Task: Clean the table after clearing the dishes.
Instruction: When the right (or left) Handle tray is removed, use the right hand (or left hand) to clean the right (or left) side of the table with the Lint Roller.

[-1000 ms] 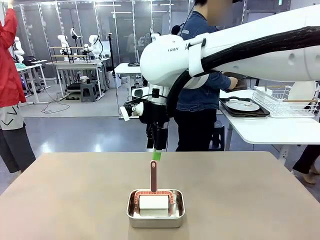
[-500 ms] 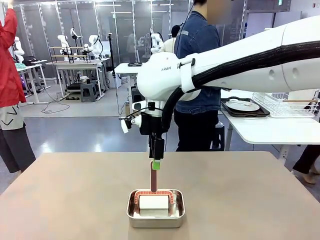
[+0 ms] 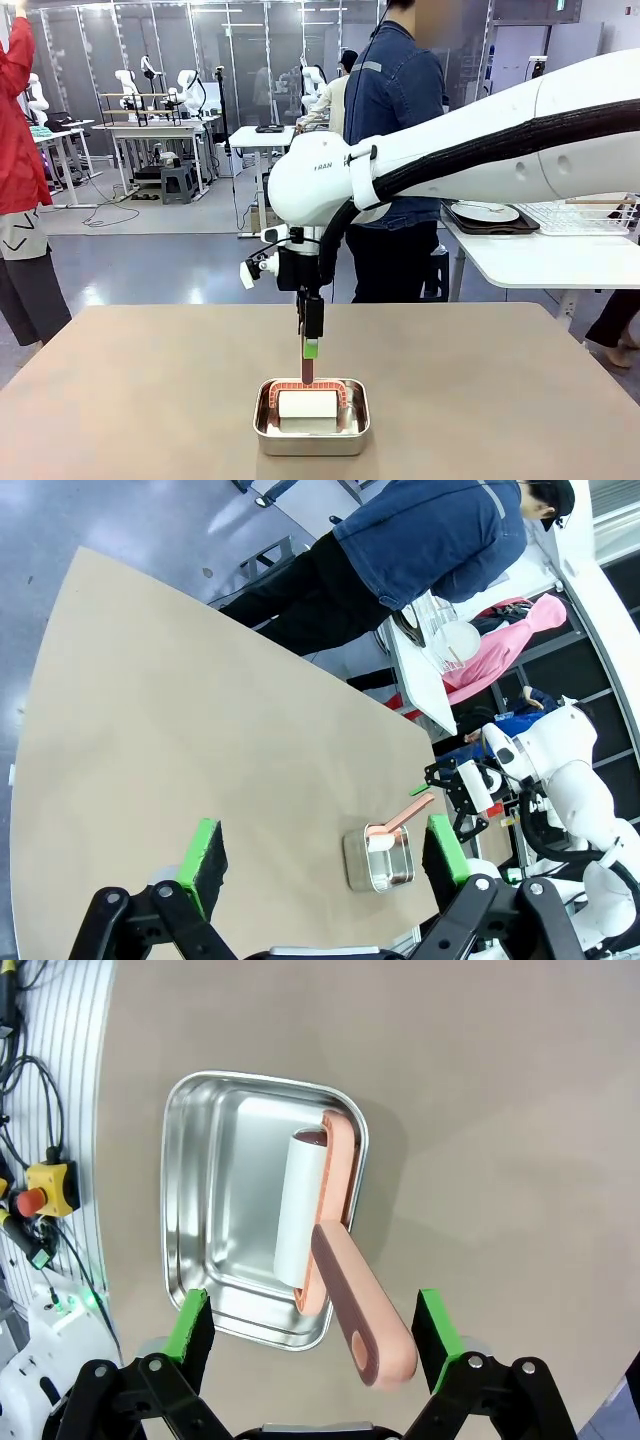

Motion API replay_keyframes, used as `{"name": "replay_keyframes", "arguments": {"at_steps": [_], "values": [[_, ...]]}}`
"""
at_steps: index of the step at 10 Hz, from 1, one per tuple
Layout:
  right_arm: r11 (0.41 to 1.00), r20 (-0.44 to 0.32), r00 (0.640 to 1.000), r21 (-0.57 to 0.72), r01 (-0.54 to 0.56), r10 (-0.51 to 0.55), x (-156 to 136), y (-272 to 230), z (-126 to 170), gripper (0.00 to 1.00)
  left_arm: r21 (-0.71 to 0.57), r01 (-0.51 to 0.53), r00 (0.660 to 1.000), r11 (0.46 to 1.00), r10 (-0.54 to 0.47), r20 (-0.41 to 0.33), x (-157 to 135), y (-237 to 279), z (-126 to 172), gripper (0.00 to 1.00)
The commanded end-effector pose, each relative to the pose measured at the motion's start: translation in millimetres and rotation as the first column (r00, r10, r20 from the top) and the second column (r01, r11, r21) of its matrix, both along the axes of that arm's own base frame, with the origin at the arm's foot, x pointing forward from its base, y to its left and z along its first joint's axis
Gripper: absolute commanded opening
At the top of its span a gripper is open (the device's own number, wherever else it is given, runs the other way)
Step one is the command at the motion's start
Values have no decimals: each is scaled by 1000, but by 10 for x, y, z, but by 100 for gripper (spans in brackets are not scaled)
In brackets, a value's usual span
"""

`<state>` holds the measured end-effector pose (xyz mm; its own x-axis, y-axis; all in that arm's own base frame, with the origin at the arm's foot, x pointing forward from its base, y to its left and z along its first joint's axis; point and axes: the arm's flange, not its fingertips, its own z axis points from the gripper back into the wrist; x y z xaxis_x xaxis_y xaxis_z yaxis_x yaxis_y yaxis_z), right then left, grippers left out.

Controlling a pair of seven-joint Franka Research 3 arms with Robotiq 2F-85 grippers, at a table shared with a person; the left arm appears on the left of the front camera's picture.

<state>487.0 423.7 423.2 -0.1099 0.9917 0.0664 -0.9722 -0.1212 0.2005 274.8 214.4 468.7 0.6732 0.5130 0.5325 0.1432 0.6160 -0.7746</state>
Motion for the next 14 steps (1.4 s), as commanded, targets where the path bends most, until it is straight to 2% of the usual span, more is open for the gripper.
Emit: {"name": "replay_keyframes", "arguments": {"at_steps": [1,3,4,7,10,12,14], "values": [[998,24,998,-26,55,-55,-55,35,-110,100,-2,10,1000,1000,-10,3,-19,2,6,100],[998,26,998,-3,64,-64,-50,21,-132,100,-2,10,1000,1000,-10,3,-19,2,6,100],[998,22,998,-11,64,-64,-47,32,-150,88,-2,10,1000,1000,-10,3,-19,2,6,100],[997,6,998,-11,70,-70,-23,29,-205,0,-2,10,1000,1000,-10,3,-19,2,6,100],[998,-13,998,-6,67,-67,-18,29,-213,3,-2,10,1000,1000,-10,3,-19,2,6,100],[998,-10,998,-8,67,-67,-24,40,-190,0,-2,10,1000,1000,-10,3,-19,2,6,100],[995,-5,996,-49,92,-93,-109,80,-15,0,-2,10,1000,1000,-10,3,-19,2,6,100]]}}
